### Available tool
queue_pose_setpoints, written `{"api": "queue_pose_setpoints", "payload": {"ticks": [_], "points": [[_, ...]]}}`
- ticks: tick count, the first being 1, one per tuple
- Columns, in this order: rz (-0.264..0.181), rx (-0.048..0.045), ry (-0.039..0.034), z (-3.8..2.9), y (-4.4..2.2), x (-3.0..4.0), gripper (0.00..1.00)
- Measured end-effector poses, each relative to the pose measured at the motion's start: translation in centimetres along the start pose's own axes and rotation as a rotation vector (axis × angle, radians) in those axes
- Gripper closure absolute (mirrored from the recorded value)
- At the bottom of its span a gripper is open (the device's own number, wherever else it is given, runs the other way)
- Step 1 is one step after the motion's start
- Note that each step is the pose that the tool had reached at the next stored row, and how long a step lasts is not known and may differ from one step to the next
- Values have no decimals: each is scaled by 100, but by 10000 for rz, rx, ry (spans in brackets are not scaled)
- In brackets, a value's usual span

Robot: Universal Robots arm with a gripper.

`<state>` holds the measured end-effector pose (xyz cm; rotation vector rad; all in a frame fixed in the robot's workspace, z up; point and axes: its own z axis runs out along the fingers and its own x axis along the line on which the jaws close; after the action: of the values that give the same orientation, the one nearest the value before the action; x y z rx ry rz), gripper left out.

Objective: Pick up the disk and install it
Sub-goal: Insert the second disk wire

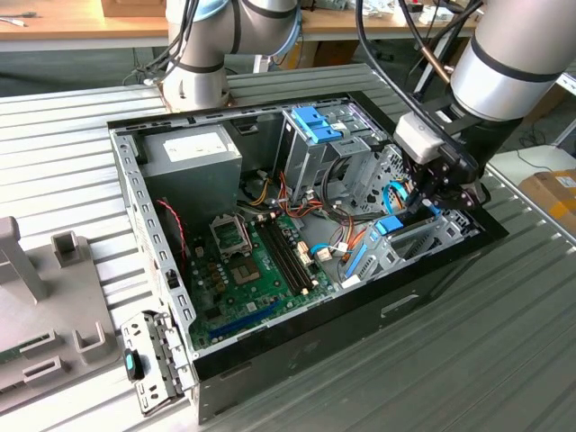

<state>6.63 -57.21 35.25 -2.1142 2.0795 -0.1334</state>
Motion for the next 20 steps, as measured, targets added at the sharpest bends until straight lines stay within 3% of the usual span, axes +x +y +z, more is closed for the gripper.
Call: {"api": "queue_pose_setpoints", "payload": {"ticks": [2, 20], "points": [[-2, 33, -2, 6, 8, 7, 84], [-15, 35, -1, 57, -14, 13, 84]]}}
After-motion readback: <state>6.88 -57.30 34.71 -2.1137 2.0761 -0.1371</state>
